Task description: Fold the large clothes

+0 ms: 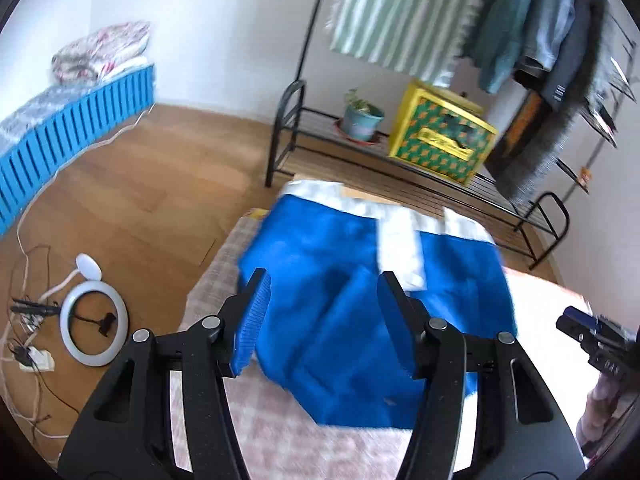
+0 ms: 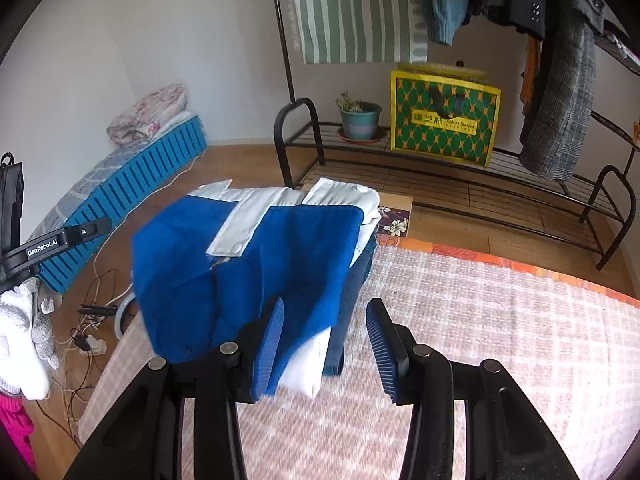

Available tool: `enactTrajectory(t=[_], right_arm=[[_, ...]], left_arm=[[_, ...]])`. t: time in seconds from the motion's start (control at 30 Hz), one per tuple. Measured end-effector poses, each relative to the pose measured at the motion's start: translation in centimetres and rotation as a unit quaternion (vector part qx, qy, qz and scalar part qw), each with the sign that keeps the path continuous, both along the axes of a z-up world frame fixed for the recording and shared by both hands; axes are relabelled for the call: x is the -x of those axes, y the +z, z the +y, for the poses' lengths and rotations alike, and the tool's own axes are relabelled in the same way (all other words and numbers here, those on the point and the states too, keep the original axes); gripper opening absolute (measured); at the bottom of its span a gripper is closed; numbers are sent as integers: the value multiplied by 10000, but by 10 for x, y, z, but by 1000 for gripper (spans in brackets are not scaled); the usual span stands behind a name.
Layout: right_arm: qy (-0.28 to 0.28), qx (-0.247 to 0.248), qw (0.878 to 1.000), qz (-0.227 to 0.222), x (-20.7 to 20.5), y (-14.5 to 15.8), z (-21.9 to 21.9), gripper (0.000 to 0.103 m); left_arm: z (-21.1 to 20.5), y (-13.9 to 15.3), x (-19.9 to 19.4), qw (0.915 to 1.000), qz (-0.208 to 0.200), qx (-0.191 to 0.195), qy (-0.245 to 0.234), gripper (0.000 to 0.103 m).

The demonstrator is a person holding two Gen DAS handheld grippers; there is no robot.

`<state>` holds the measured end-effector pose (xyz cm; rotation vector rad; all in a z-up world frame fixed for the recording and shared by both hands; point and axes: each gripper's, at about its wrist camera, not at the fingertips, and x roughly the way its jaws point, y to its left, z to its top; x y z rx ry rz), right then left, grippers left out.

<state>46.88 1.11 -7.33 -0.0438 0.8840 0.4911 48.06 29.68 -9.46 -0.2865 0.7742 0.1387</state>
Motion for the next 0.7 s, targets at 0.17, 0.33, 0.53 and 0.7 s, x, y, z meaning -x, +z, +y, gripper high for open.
enactTrajectory(t=[0.17, 0.33, 0.53, 0.7], right_arm=[[57, -213, 9996, -172, 43, 33, -36, 45], [99, -281, 9987, -405, 90, 61, -77, 45], [70, -478, 9975, -514, 141, 82, -133, 48], [-79, -403, 9967, -698, 178, 91, -179, 48]], left_arm=[[-62, 40, 48, 9988, -306, -143, -344, 58], [-125, 75, 100, 9954, -593, -358, -669, 58], [-185, 99, 151, 9929, -750, -383, -840, 58], [-232, 109, 182, 9911, -795, -411, -984, 58]])
